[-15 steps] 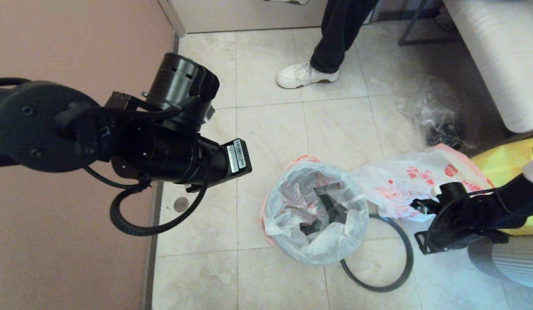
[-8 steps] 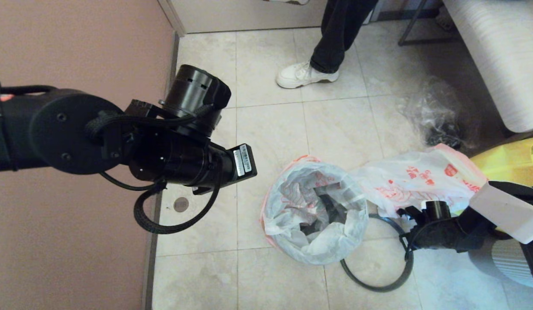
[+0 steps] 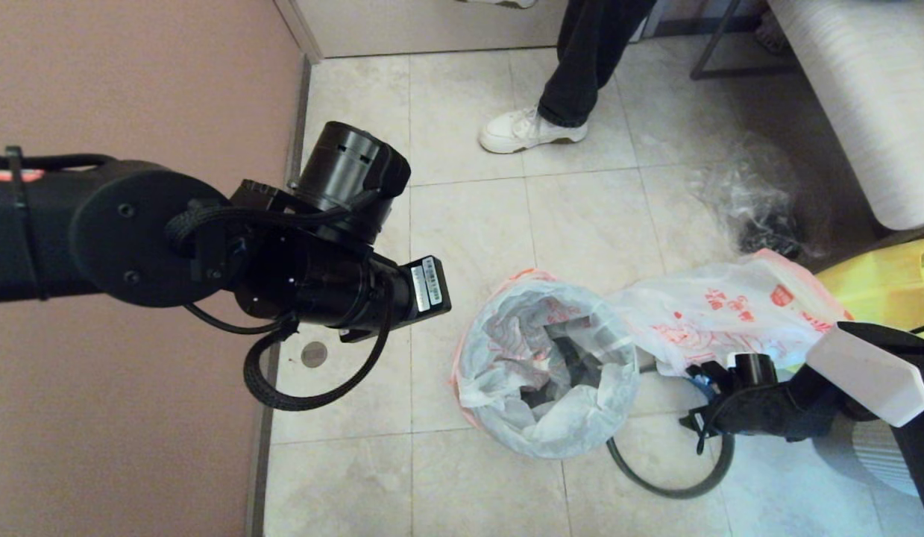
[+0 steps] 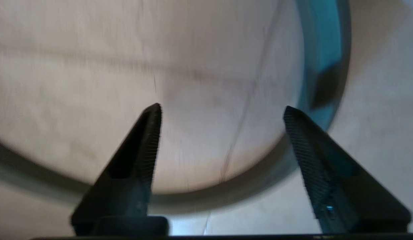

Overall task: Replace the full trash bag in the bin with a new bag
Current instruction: Place the trash can ring on the trash can

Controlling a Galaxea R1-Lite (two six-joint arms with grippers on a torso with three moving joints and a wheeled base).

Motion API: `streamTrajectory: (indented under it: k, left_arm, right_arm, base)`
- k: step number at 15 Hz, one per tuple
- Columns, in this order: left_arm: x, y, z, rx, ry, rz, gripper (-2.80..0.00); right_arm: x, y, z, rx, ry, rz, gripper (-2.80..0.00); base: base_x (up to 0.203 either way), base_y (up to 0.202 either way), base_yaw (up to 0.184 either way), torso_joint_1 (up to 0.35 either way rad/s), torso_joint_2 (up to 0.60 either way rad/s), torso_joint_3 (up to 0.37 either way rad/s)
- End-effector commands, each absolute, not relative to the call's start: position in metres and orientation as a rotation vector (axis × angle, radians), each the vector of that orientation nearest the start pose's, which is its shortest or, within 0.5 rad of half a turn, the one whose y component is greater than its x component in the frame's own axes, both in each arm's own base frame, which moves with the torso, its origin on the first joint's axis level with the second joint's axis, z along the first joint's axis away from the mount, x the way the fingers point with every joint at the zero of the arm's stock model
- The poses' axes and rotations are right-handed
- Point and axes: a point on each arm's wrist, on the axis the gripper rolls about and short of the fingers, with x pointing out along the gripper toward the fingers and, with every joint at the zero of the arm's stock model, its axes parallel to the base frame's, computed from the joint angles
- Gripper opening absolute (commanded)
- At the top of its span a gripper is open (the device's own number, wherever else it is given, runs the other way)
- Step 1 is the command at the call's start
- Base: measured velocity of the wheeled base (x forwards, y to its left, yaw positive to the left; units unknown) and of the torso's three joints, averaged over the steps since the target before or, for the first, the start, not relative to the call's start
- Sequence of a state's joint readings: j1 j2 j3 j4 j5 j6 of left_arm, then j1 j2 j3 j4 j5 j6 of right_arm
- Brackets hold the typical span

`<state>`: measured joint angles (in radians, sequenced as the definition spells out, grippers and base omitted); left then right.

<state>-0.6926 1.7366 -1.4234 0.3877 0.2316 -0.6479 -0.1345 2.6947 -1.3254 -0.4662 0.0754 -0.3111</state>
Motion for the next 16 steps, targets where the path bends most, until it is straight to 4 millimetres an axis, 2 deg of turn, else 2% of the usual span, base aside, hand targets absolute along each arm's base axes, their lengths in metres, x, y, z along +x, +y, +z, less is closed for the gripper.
streamTrajectory:
  k: [1,3,5,9,10,14,16]
  left_arm:
    - [0.247,-0.199,0.248,-0.301,0.743,-0.216,-2.80]
    - [0.246,-0.199,0.249,-0.303,0.740,-0.218,-2.80]
    - [0.246,-0.199,0.249,-0.303,0.739,-0.217,-2.80]
    - [0.248,-0.200,0.245,-0.297,0.747,-0.210,-2.80]
    - [0.249,-0.201,0.243,-0.295,0.751,-0.208,-2.80]
    - [0.248,-0.203,0.244,-0.293,0.747,-0.210,-2.80]
    - [0.233,-0.203,0.255,-0.291,0.707,-0.223,-2.80]
  right_arm:
    - [0.433,-0.057,-0.096,-0.195,0.896,0.089,0.00]
    - [0.429,-0.063,-0.086,-0.181,0.889,0.084,0.00]
    - [0.433,-0.073,-0.085,-0.175,0.871,0.061,0.00]
    - [0.451,-0.090,-0.098,-0.177,0.836,0.021,0.00]
    - [0.452,-0.093,-0.103,-0.177,0.837,0.014,-2.80]
    - [0.456,-0.094,-0.111,-0.180,0.838,0.013,-2.80]
    - [0.457,-0.094,-0.110,-0.183,0.833,0.005,-2.80]
  base:
    - [0.000,0.000,0.000,0.000,0.00,0.000]
    - [0.000,0.000,0.000,0.000,0.00,0.000]
    - [0.000,0.000,0.000,0.000,0.00,0.000]
    - [0.000,0.000,0.000,0.000,0.00,0.000]
    - [0.000,0.000,0.000,0.000,0.00,0.000]
    - [0.000,0.000,0.000,0.000,0.00,0.000]
    - [0.000,0.000,0.000,0.000,0.00,0.000]
